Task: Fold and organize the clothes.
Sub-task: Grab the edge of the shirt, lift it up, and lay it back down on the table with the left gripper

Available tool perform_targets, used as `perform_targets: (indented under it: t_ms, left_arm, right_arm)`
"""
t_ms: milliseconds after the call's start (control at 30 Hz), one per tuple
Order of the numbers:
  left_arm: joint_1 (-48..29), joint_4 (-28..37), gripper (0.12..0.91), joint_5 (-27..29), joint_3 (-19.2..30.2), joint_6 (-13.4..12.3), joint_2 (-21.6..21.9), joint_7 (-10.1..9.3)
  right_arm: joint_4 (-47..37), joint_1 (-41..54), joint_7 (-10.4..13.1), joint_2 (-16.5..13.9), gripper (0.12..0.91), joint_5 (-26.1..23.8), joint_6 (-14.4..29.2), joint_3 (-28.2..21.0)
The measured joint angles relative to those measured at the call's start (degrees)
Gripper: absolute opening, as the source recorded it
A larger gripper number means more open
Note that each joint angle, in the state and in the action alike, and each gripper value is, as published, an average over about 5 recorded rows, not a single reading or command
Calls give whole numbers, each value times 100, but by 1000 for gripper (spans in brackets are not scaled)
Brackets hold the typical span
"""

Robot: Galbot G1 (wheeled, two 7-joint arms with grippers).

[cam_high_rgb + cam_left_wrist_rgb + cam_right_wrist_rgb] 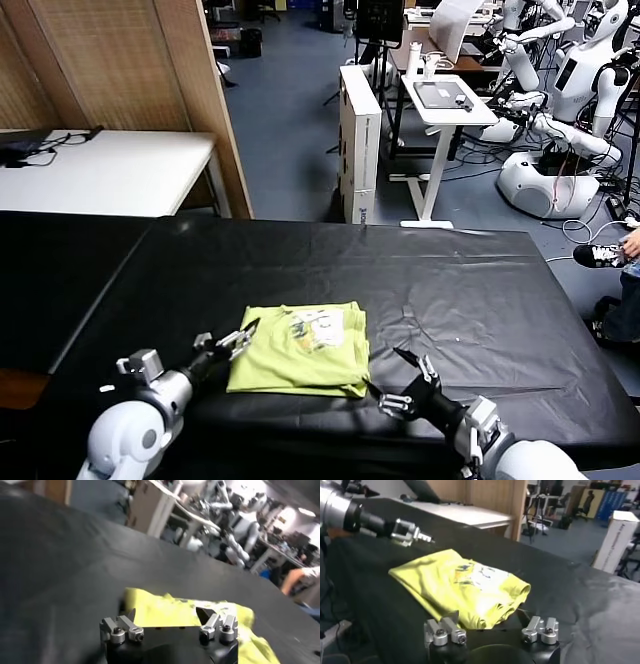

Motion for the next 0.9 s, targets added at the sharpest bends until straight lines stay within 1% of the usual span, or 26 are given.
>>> perform_targets:
  t_ms: [67,100,200,400,567,900]
  left_arm:
    - [101,-18,907,191,19,-233,-106,-24]
    - [151,-17,907,267,28,-304,-157,-29]
    - [288,7,907,386,38,-398,-311,-15]
    - [375,120,907,391,40,-416,-519,31]
    - [350,213,907,344,84,-361,-653,64]
    - [360,361,907,436,205,-329,-773,135]
  right_arm:
    - [5,18,16,37,907,31,0,24]
    - [8,25,21,49,907,48,-1,34]
    - [15,40,27,68,907,83,-2,50]
    - [13,62,29,88,907,113,-4,53]
    - [-5,80,34,90,907,140,-10,62]
    - [-42,99,46,111,907,172,-20,78]
